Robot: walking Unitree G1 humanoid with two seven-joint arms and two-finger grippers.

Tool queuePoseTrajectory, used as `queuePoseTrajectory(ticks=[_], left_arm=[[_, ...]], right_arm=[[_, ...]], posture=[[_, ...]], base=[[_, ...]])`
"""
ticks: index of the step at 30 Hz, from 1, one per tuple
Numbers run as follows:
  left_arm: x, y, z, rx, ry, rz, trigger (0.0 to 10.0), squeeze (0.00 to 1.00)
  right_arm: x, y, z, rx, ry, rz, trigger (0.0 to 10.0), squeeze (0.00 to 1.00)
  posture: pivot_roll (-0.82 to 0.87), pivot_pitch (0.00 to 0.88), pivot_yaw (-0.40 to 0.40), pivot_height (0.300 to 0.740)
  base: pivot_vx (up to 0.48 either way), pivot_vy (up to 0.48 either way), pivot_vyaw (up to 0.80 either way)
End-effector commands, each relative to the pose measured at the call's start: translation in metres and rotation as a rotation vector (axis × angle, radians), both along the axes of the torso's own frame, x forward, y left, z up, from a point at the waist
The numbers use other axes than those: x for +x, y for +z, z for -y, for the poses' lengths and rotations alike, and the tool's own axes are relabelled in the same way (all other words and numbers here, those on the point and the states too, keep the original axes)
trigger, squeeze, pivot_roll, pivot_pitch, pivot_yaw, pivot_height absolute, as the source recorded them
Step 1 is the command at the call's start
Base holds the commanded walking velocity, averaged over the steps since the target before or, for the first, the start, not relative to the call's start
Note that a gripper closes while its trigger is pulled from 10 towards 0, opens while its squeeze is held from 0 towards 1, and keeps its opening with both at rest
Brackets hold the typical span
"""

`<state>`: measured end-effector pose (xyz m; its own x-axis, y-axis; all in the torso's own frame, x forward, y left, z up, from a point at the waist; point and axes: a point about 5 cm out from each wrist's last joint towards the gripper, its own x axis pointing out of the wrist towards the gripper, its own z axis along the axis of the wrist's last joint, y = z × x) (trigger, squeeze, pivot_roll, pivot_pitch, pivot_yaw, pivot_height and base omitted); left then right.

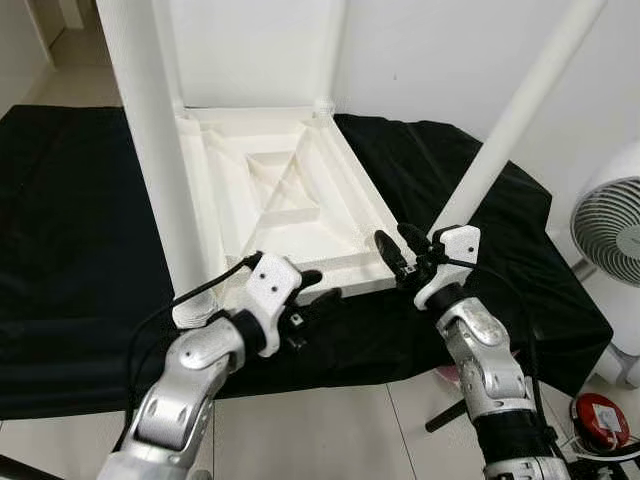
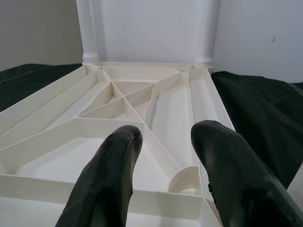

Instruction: Building children table

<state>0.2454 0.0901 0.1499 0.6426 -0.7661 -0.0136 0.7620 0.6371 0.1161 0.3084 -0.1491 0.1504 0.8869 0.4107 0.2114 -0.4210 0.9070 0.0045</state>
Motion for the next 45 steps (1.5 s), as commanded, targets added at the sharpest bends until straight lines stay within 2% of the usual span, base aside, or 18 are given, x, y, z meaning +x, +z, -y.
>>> queuePoseTrajectory(ticks=[1, 3, 7, 9, 12, 15, 21, 23, 24, 25, 31, 33, 36, 40, 42, 43, 44, 45], left_arm=[[-0.005, 0.005, -0.002, -0.016, -0.007, 0.012, 10.0, 0.00], [-0.012, 0.003, -0.014, -0.025, 0.043, -0.006, 10.0, 0.00], [-0.014, 0.002, -0.018, -0.023, 0.057, -0.013, 10.0, 0.00], [-0.020, 0.003, -0.030, -0.002, 0.094, -0.005, 10.0, 0.00], [-0.024, 0.003, -0.036, 0.007, 0.109, -0.005, 10.0, 0.00], [-0.033, 0.006, -0.050, 0.024, 0.115, -0.031, 10.0, 0.00], [-0.038, 0.008, -0.055, 0.037, 0.101, -0.044, 10.0, 0.00], [-0.044, 0.017, -0.064, 0.058, 0.108, -0.035, 10.0, 0.00], [-0.044, 0.017, -0.064, 0.058, 0.108, -0.035, 10.0, 0.00], [-0.051, 0.024, -0.070, 0.088, 0.105, -0.033, 10.0, 0.00], [-0.054, 0.026, -0.072, 0.096, 0.101, -0.034, 10.0, 0.00], [-0.061, 0.029, -0.082, 0.145, 0.123, -0.035, 10.0, 0.00], [-0.061, 0.029, -0.082, 0.145, 0.123, -0.035, 10.0, 0.00], [-0.065, 0.029, -0.110, 0.208, 0.251, -0.042, 10.0, 0.00], [-0.065, 0.029, -0.110, 0.208, 0.251, -0.042, 10.0, 0.00], [-0.063, 0.030, -0.129, 0.224, 0.359, -0.021, 10.0, 0.00], [-0.062, 0.030, -0.137, 0.230, 0.402, -0.015, 10.0, 0.00], [-0.062, 0.030, -0.137, 0.230, 0.402, -0.015, 10.0, 0.00]], right_arm=[[0.004, -0.001, -0.002, -0.010, 0.010, 0.000, 10.0, 0.00], [0.011, 0.001, -0.007, -0.010, 0.029, 0.009, 10.0, 0.00], [0.013, 0.002, -0.010, -0.009, 0.035, 0.011, 10.0, 0.00], [0.019, 0.003, -0.017, -0.009, 0.054, 0.016, 10.0, 0.00], [0.023, 0.004, -0.022, -0.008, 0.068, 0.017, 10.0, 0.00], [0.033, 0.005, -0.035, -0.005, 0.091, 0.014, 10.0, 0.00], [0.037, 0.004, -0.042, 0.006, 0.096, 0.007, 10.0, 0.00], [0.041, 0.006, -0.061, 0.034, 0.129, 0.004, 10.0, 0.00], [0.041, 0.006, -0.061, 0.034, 0.129, 0.004, 10.0, 0.00], [0.043, 0.009, -0.079, 0.044, 0.168, 0.014, 10.0, 0.00], [0.043, 0.011, -0.084, 0.046, 0.181, 0.020, 10.0, 0.00], [0.043, 0.014, -0.090, 0.046, 0.213, 0.033, 10.0, 0.00], [0.043, 0.014, -0.090, 0.046, 0.213, 0.033, 10.0, 0.00], [0.042, 0.012, -0.095, 0.040, 0.244, 0.041, 10.0, 0.00], [0.042, 0.012, -0.095, 0.040, 0.244, 0.041, 10.0, 0.00], [0.041, 0.010, -0.097, 0.049, 0.248, 0.042, 10.0, 0.00], [0.040, 0.009, -0.098, 0.053, 0.249, 0.040, 10.0, 0.00], [0.040, 0.009, -0.098, 0.053, 0.249, 0.040, 10.0, 0.00]], posture=[[0.04, 0.000, -0.108, 0.740], [0.06, 0.000, -0.110, 0.740], [0.07, 0.000, -0.112, 0.740], [0.09, 0.000, -0.110, 0.740], [0.10, 0.000, -0.108, 0.740], [0.13, 0.000, -0.104, 0.740], [0.14, 0.000, -0.104, 0.740], [0.18, 0.000, -0.103, 0.740], [0.18, 0.000, -0.103, 0.740], [0.20, 0.000, -0.113, 0.740], [0.21, 0.000, -0.117, 0.740], [0.23, 0.000, -0.133, 0.740], [0.23, 0.000, -0.133, 0.740], [0.26, 0.000, -0.152, 0.740], [0.26, 0.000, -0.152, 0.740], [0.26, 0.000, -0.154, 0.740], [0.26, 0.000, -0.154, 0.740], [0.26, 0.000, -0.154, 0.740]], base=[[0.000, 0.000, 0.00], [0.000, 0.000, 0.00], [0.000, 0.000, 0.00], [0.000, 0.000, 0.00], [0.000, 0.000, 0.00], [0.000, 0.000, 0.00], [0.000, 0.000, 0.00], [0.000, 0.000, 0.00], [0.000, 0.000, 0.00], [0.000, 0.000, 0.00], [0.000, 0.000, 0.00], [0.000, 0.000, 0.00], [0.000, 0.000, 0.00], [0.000, 0.000, 0.00], [0.000, 0.000, 0.00], [0.000, 0.000, 0.00], [0.000, 0.000, 0.00], [0.000, 0.000, 0.00]])
